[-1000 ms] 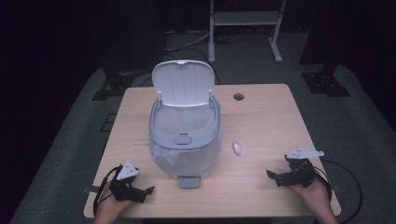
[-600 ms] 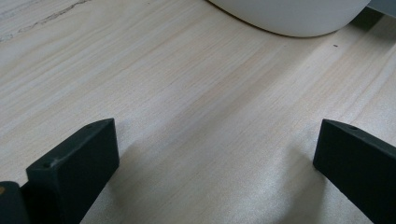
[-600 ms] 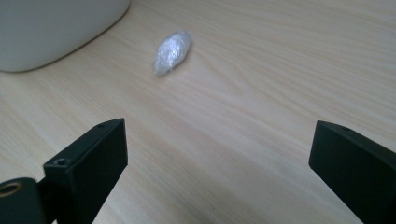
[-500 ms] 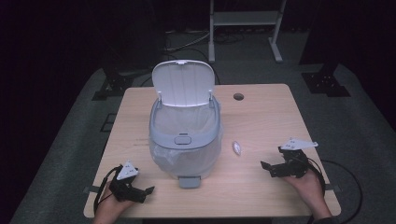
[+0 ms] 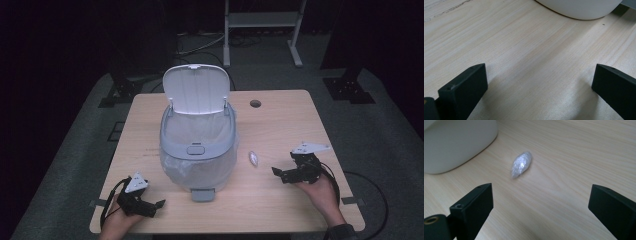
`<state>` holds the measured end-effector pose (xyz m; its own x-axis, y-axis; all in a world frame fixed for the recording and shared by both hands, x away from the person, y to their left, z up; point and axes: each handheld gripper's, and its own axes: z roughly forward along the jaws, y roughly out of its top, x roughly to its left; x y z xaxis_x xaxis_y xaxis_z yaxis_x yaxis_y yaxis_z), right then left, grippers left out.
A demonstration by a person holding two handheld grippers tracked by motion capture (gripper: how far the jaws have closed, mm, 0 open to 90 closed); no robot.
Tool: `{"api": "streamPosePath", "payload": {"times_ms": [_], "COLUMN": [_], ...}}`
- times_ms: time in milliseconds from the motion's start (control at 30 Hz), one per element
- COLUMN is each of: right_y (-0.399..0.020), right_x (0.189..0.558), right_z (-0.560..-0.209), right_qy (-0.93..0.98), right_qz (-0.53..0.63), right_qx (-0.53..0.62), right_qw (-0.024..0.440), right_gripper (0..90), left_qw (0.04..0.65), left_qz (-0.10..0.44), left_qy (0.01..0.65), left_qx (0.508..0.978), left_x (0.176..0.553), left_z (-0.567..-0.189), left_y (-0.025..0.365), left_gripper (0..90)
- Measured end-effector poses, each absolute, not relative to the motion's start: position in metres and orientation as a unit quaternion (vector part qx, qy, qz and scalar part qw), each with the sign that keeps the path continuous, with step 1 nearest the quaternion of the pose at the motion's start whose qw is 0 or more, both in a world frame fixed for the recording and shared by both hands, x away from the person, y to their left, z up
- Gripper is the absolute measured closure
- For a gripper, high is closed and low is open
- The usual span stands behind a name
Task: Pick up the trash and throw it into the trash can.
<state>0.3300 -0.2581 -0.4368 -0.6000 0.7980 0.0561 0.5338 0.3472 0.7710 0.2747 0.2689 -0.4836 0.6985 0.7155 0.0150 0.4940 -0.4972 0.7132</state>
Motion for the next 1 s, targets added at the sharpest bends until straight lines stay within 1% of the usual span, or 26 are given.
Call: {"api": "streamPosePath", "payload": {"times_ms": [767,833,1000], "right_y": [-0.231,-0.228,-0.221], "right_x": [0.354,0.357,0.361], "right_z": [-0.430,-0.430,-0.431], "right_qy": [0.801,0.801,0.802], "right_qz": [0.403,0.405,0.406], "right_qx": [0.408,0.407,0.404], "right_qw": [0.168,0.168,0.170], "right_gripper": [5.8,7.6,7.9], "left_qw": [0.353,0.353,0.353], "left_qz": [0.156,0.156,0.156], "left_qy": [0.355,0.355,0.355], "left_qx": [0.851,0.851,0.851], "left_x": [0.275,0.275,0.275], "left_z": [-0.483,-0.483,-0.483], "left_y": [0.269,0.269,0.269], "left_gripper": [0.0,0.0,0.0]}}
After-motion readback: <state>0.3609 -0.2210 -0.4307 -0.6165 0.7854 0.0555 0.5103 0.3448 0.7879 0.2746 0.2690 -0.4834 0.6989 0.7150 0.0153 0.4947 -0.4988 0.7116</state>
